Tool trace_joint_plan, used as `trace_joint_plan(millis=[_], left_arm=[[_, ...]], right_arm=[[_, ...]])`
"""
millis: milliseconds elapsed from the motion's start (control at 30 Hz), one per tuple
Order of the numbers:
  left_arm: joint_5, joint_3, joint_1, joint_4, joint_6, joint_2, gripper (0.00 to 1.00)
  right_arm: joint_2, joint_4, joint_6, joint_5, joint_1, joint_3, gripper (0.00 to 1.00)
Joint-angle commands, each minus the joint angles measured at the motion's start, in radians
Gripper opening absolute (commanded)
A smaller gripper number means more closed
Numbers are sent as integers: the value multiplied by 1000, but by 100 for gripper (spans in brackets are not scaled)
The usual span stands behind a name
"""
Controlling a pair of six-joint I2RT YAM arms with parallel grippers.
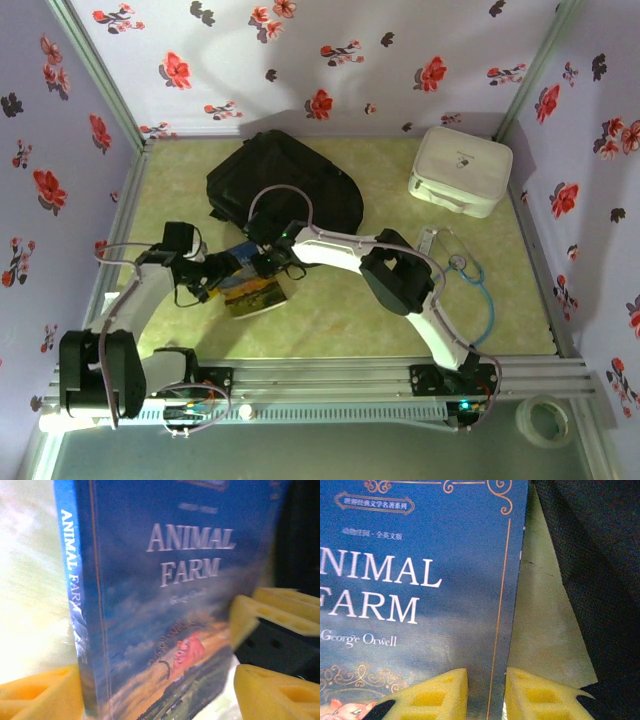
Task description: Pack the student bag
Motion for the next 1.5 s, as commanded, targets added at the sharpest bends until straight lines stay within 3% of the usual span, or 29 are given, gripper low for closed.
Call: trace_joint_plan(millis=[0,367,533,700,967,1133,1367,1467], left_arm=[[126,33,-2,85,-10,-37,62],[113,-1,-3,131,-13,25,38],[36,41,-2,50,16,7,19],[-46,120,-3,-53,40,-41,7],[-95,290,-4,-104,45,-120,3],[-31,344,-25,106,-33,-98,3],[-48,248,-103,720,-337,9,4],[-61,270,-144,883,-418,95,4]], right_arm=[[7,-8,40,-52,-19,-73,24],[-52,96,83,-117,-44,-136,23],[-155,182,101,-116,-48,-166,26],[-300,277,133,-126,-61,-194,36],[-550,424,262,9,-159,-414,60],[-676,524,349,1,-248,-562,74],[-787,686,507,-125,-389,-704,92],[-804,789,605,-192,-436,-751,98]])
